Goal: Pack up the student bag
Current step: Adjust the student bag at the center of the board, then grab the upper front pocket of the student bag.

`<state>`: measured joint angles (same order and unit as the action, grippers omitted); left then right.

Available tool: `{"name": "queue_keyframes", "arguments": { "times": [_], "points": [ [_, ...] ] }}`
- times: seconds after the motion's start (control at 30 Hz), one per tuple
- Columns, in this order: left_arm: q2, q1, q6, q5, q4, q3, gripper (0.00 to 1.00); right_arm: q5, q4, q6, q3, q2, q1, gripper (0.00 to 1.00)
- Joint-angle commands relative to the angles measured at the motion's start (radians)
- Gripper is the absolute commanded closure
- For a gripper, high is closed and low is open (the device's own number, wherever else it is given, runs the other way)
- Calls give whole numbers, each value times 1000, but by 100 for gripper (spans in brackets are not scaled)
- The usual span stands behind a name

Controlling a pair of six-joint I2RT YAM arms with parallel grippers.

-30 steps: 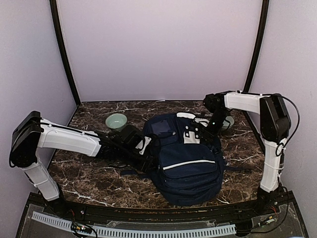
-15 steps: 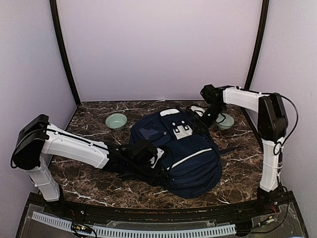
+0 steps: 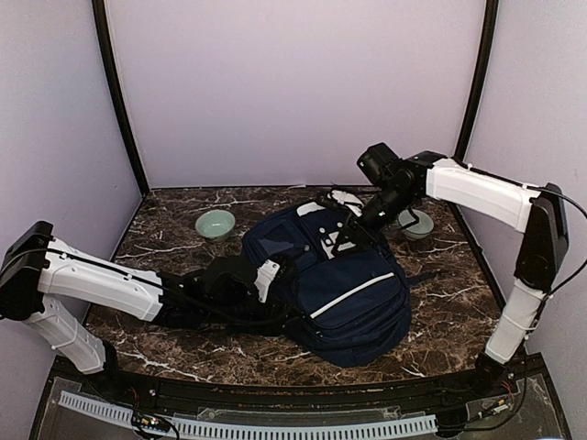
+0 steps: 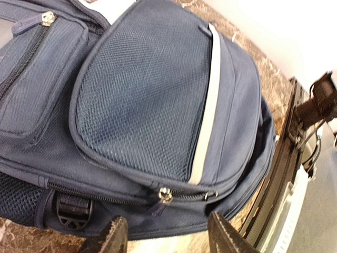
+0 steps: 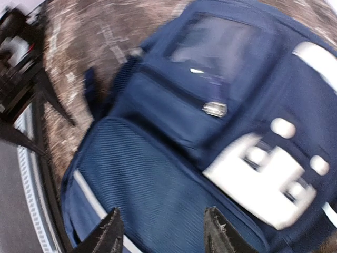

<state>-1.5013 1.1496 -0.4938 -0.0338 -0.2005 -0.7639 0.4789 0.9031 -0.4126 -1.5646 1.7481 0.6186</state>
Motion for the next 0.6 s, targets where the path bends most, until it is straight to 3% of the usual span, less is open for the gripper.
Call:
{"name": "queue_keyframes", "arguments": {
  "times": [0.0, 0.1, 0.27, 0.57],
  "points": [
    [-19, 8, -71, -26, -129, 22, 51, 198, -39, -6, 26, 53, 28, 57],
    [-63, 24, -58, -52, -135, 13, 52, 250, -53, -12, 35, 102, 45, 67],
    [-143, 48, -17, -78, -151, 0, 48, 231, -105, -5, 78, 150, 74, 68],
    [-195, 65, 10, -121, -100, -43, 59, 128, -146, 68, 109, 291, 78, 74]
  ]
}}
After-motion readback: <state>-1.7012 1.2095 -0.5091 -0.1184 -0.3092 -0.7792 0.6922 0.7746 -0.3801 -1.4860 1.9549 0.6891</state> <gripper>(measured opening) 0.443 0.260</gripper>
